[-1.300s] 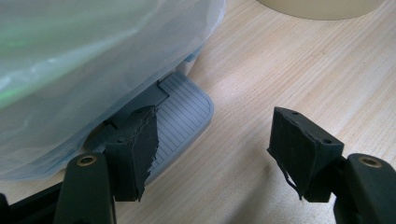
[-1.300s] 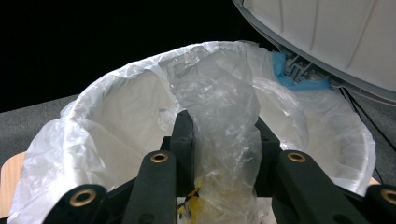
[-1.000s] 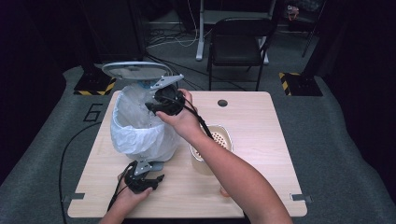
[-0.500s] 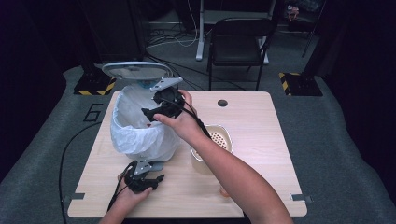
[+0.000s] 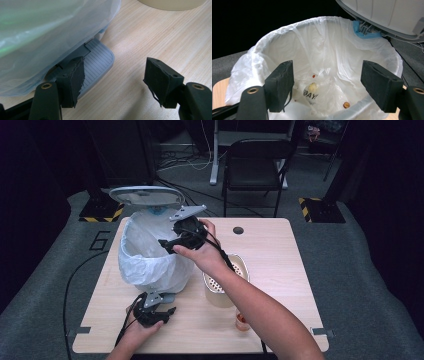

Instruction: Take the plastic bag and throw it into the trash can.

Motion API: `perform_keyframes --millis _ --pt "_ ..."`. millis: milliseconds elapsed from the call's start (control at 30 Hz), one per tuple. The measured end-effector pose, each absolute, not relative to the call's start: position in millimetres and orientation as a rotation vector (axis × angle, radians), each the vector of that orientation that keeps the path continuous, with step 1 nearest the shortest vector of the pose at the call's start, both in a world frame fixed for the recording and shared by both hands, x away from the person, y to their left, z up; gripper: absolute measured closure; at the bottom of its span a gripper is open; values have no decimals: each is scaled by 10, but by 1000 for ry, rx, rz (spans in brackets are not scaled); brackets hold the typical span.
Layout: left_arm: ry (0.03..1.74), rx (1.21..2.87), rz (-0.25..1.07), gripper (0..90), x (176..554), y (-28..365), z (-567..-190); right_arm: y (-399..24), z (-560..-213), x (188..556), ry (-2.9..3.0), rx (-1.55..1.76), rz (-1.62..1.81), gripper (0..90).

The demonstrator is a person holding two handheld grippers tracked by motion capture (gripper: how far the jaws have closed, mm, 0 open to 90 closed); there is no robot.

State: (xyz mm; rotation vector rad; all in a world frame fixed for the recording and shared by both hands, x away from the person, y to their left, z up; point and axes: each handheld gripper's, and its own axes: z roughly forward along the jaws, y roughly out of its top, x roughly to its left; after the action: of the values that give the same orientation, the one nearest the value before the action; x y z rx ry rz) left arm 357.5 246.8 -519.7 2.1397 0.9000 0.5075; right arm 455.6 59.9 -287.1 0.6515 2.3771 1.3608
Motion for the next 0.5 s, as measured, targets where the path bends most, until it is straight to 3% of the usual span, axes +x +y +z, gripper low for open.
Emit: perform_keyframes --millis 500 --pt "913 2142 487 324 3565 2464 -5200 253 -2798 4443 2350 637 1374 240"
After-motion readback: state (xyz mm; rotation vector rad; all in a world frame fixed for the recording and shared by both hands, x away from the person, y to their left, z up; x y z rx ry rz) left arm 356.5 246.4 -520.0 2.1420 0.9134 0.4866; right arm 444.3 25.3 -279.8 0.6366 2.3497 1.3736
